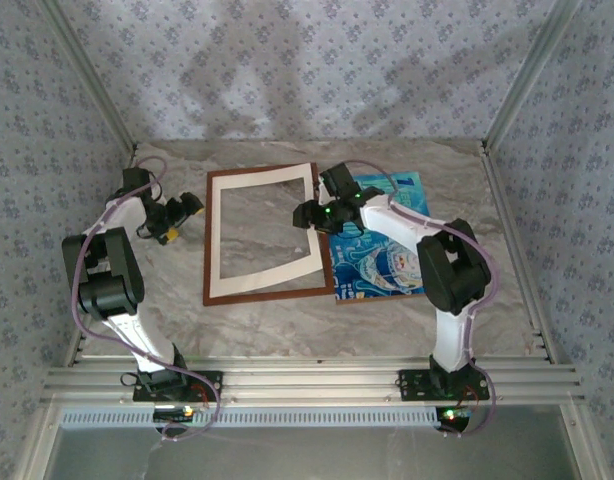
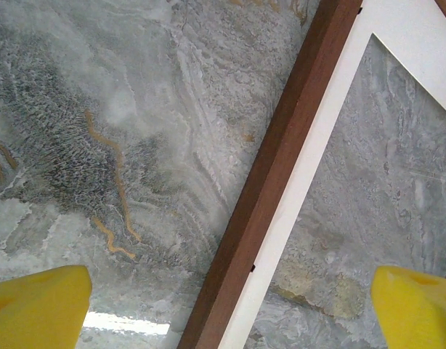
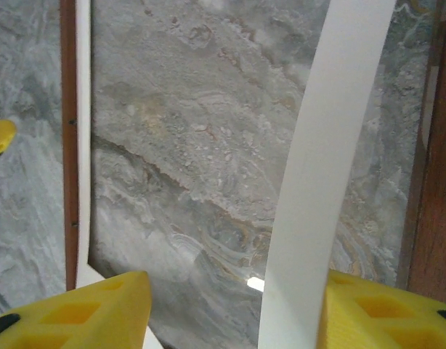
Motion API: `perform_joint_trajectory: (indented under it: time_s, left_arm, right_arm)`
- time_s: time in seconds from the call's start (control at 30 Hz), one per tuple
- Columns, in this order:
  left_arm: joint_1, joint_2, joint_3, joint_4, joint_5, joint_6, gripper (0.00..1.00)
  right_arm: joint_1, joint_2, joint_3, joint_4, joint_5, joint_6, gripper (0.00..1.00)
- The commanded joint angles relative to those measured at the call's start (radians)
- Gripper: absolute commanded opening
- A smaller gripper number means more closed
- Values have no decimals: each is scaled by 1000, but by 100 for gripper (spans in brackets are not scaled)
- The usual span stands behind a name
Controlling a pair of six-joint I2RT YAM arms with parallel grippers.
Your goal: Put the photo into the frame
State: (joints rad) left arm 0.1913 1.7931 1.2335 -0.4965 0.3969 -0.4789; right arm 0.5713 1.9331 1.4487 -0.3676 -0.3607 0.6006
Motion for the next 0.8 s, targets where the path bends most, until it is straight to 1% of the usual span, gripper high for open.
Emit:
perform_joint_trajectory:
  time_s: [0.0, 0.27, 0.6, 0.77]
  left_arm:
    - [-4, -14, -2, -6, 20, 18, 99]
    - [-3, -12, 0, -4, 22, 17, 99]
    - [-3, -17, -2, 1, 23, 14, 98]
    - [-5, -15, -5, 0, 25, 11, 98]
  right_arm:
    - [16, 33, 56, -118, 70, -42, 63]
    - [19, 52, 116, -277, 167, -58, 75]
    - [-42, 32, 55, -261, 141, -43, 75]
    - [-50, 50, 14, -238, 114, -43, 75]
